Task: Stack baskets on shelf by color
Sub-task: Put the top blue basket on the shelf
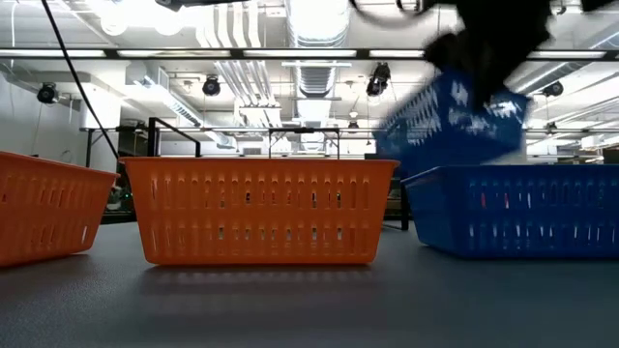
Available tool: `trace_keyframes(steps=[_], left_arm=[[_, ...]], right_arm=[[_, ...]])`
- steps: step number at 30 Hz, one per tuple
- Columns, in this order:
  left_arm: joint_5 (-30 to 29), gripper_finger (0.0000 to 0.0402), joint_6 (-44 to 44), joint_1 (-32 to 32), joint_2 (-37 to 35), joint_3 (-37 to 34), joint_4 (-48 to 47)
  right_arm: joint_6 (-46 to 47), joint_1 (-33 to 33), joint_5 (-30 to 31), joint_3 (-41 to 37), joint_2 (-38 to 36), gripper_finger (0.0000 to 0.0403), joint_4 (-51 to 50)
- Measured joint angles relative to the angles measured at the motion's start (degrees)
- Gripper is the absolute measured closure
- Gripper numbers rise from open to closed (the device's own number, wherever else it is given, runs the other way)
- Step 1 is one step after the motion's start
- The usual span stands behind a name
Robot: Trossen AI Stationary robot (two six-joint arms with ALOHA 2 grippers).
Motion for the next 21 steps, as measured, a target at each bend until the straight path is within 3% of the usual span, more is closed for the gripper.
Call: trace_keyframes(steps=[5, 9, 15, 21], left_arm=[[0.01, 0.0402, -0.11, 0.02, 0.02, 0.0, 0.07], [0.01, 0.0402, -0.13, 0.0, 0.02, 0.21, 0.11], [0.01, 0.0402, -0.18, 0.01, 0.02, 0.19, 0.05], [0.01, 0.0402, -0.24, 0.0, 0.02, 0.17, -0.04]], right_arm=[[-7.17, -1.81, 10.43, 4.88, 0.16, 0.0394, 6.45], [-13.6, -7.46, 16.44, 7.76, 2.39, 0.0394, 10.93], [-18.57, -19.0, 15.16, 10.26, 7.36, 0.0394, 11.7], [-20.56, -28.7, 7.09, 10.28, 12.14, 0.0394, 12.01]])
